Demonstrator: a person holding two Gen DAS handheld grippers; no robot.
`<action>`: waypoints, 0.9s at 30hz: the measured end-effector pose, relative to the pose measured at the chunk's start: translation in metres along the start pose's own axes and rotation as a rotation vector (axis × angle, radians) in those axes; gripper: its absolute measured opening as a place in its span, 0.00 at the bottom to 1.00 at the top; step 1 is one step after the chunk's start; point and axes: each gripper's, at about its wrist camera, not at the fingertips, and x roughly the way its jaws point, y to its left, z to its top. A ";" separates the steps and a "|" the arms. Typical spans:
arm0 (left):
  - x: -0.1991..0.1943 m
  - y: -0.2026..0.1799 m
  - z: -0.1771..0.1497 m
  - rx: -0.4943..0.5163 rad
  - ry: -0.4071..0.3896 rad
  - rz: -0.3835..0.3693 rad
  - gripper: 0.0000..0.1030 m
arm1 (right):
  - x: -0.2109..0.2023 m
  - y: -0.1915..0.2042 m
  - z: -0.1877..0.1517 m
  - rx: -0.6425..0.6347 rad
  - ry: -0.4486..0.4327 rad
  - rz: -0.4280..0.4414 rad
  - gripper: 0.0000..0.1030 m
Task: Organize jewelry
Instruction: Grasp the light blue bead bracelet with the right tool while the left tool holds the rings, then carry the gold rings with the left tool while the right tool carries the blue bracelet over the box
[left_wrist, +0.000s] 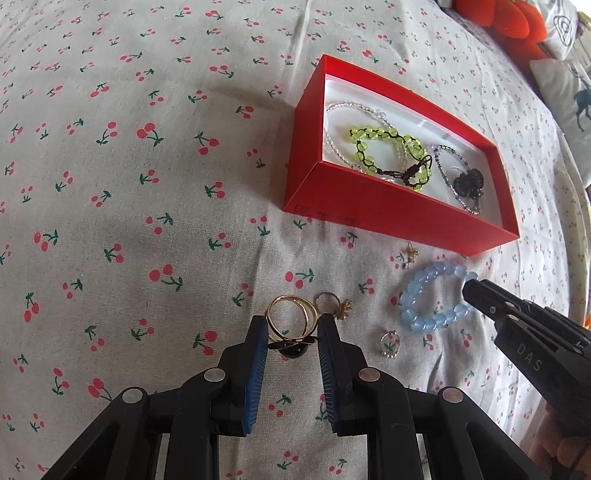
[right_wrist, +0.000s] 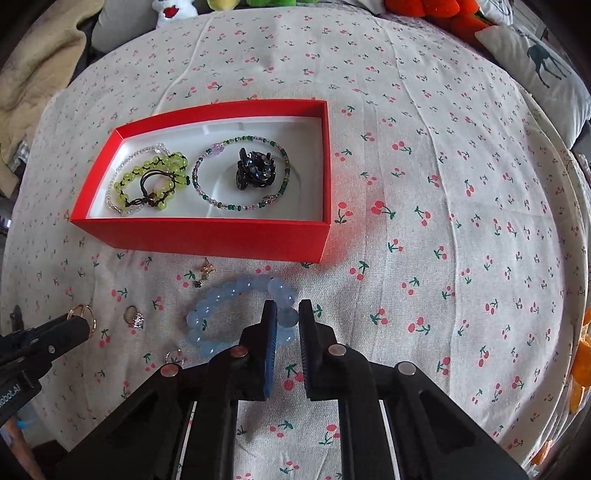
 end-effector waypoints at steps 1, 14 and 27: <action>0.000 0.000 0.001 -0.001 -0.002 -0.003 0.21 | -0.004 -0.001 0.000 0.003 -0.008 0.009 0.12; -0.019 -0.006 0.005 -0.006 -0.059 -0.038 0.21 | -0.058 -0.007 -0.011 0.052 -0.120 0.132 0.12; -0.058 -0.006 0.024 0.033 -0.135 -0.100 0.21 | -0.102 -0.009 -0.011 0.116 -0.249 0.233 0.12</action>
